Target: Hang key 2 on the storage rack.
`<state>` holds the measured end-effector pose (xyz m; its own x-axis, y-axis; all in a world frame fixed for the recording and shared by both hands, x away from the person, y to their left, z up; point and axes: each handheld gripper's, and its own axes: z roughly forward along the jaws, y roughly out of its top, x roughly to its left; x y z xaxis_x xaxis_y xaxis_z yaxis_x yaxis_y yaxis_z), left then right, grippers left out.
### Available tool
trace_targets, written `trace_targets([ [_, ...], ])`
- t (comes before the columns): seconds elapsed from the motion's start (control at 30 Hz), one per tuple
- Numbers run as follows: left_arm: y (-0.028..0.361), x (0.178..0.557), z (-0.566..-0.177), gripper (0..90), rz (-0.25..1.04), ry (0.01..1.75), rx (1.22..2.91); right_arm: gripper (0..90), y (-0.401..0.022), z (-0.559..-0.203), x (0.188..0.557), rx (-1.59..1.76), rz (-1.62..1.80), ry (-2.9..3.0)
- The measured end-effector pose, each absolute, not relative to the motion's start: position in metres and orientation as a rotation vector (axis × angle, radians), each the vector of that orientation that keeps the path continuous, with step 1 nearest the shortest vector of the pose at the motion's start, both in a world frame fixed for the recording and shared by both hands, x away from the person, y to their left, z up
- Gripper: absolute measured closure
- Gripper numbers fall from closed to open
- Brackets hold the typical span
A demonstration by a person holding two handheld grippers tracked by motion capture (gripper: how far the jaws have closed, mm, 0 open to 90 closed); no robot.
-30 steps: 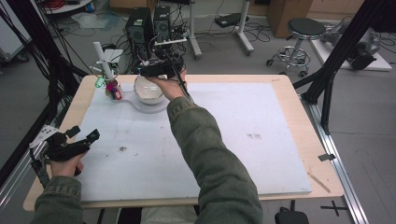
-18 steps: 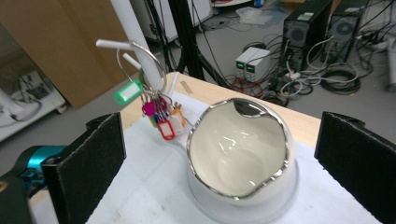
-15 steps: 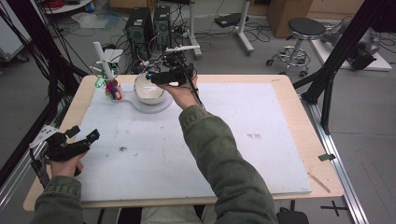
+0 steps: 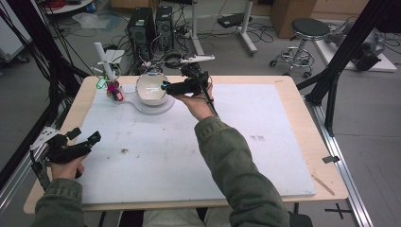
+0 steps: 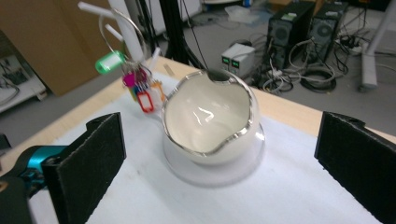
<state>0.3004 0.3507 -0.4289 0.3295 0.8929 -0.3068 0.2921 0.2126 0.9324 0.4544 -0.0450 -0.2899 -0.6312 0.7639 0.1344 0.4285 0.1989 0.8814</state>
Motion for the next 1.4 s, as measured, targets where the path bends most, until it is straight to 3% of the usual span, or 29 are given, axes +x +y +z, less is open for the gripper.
trace_targets([
  [1.4,0.348,0.3,-0.429,1.7,0.609,1.215,1.353,1.1,-0.173,-0.335,0.42,1.294,1.313,1.995],
])
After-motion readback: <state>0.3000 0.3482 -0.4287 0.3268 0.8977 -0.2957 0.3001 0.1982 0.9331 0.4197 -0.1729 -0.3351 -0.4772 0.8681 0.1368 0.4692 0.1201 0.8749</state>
